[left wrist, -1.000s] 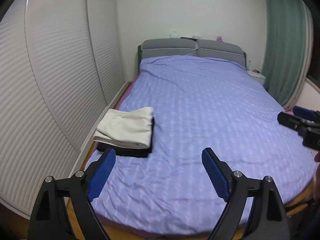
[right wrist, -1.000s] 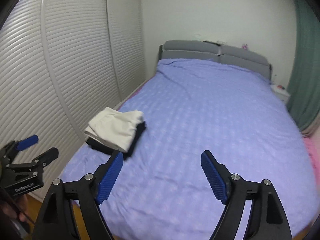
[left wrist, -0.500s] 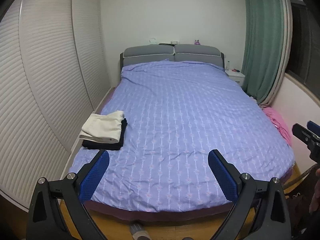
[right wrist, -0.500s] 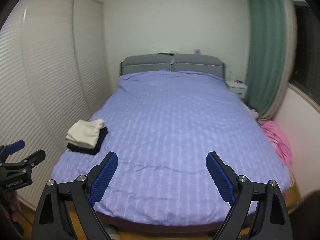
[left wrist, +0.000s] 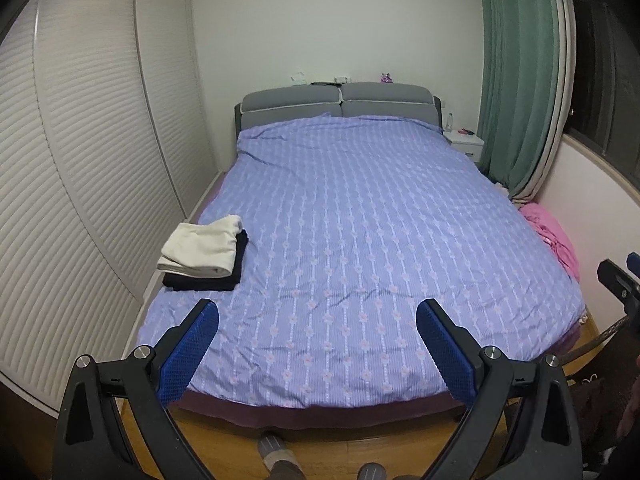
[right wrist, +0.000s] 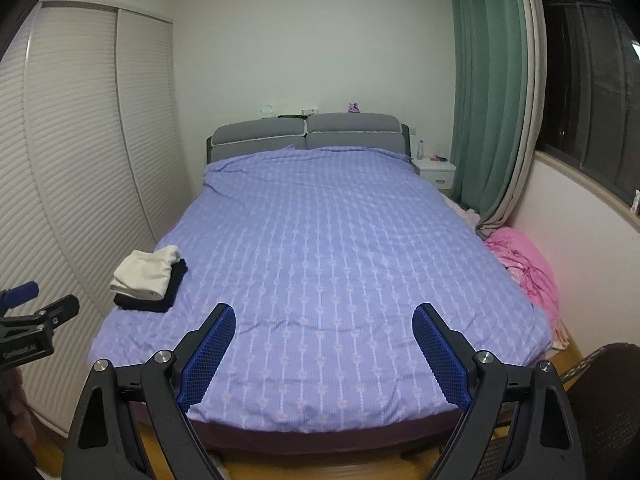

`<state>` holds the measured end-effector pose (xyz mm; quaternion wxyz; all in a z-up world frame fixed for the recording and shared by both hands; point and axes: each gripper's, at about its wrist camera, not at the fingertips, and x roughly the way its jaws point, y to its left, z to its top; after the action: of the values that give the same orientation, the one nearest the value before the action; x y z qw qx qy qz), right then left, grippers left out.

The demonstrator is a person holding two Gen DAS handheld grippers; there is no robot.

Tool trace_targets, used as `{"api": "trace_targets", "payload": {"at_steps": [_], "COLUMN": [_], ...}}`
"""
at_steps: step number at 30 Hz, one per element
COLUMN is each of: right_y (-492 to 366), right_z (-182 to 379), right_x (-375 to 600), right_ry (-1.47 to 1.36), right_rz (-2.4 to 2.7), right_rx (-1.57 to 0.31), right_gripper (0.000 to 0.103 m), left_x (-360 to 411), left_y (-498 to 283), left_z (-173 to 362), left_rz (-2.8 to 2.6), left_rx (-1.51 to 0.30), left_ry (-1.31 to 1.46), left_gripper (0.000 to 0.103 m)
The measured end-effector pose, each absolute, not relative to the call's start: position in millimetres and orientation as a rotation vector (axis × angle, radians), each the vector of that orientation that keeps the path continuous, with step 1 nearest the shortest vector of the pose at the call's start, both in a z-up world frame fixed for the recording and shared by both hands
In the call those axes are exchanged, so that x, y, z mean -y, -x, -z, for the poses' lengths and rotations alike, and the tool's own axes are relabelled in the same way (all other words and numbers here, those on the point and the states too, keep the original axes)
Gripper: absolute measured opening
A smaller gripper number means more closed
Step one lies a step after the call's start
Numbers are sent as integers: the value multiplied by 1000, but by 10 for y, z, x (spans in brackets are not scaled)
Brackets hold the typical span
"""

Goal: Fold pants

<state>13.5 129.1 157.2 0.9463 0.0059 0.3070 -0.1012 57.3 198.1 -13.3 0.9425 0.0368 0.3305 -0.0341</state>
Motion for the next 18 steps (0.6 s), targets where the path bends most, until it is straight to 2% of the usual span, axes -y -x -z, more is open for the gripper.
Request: {"api": "trace_targets", "payload": {"at_steps": [18], "right_y": [-104], "right_z": [-1605], "right_x": [-1296], "right_ry": [-18], "right_rz": [226], "right_rx": [-591], "right_gripper": [91], "left_x": [-1920], "left_y": [-562], "left_z": [152], "left_rz": [72], "left_rx": [-663], "left_ry": [-105], "left_gripper": [101]}}
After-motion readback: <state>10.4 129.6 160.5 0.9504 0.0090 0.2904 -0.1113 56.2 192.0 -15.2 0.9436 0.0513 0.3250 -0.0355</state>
